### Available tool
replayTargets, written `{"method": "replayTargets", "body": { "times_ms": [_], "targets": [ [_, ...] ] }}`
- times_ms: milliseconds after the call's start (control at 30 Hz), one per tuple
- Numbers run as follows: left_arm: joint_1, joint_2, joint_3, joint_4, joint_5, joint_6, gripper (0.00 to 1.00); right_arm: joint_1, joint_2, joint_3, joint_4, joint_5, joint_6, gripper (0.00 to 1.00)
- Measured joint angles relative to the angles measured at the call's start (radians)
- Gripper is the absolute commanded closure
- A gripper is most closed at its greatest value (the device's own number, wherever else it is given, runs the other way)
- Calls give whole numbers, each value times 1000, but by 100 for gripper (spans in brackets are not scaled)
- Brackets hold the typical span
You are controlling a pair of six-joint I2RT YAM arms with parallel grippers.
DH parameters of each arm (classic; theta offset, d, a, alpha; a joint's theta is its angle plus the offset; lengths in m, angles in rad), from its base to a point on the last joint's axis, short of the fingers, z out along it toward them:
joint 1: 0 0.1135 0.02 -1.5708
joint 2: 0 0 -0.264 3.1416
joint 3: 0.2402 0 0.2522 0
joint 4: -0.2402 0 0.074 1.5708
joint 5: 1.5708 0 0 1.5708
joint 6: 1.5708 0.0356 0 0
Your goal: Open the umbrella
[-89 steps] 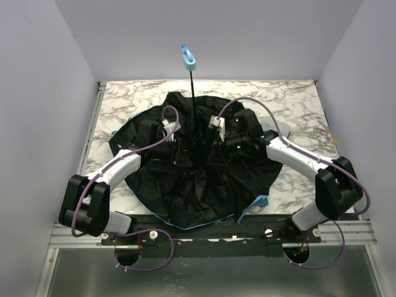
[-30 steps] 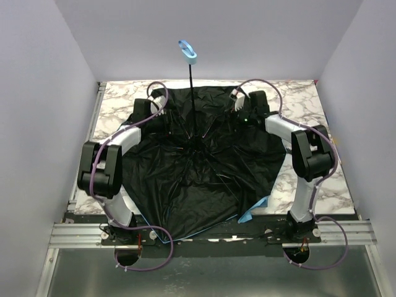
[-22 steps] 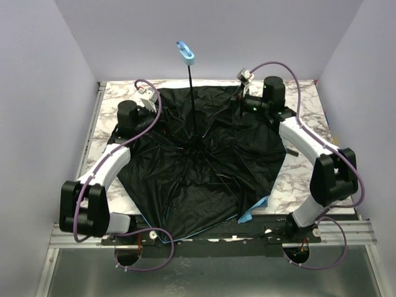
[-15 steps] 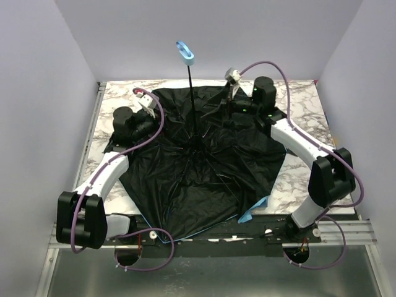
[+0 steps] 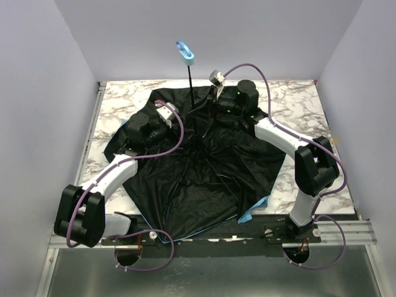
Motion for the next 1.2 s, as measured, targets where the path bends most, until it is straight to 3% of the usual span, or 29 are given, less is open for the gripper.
{"method": "replayTargets", "body": {
  "times_ms": [233,367,533,1200],
  "targets": [
    [-90,81,0,55,-84,43,38,0,4,2,42,43,18,100],
    [-103,142,13,64,-132,43,43,0,4,4,52,65,27,100],
    [-104,197,54,75,-159,39,58,0,0,4,58,83,37,100],
    [-89,220,156,38,-163,-34,58,-38,-4,268,-77,132,89,100]
  ]
}}
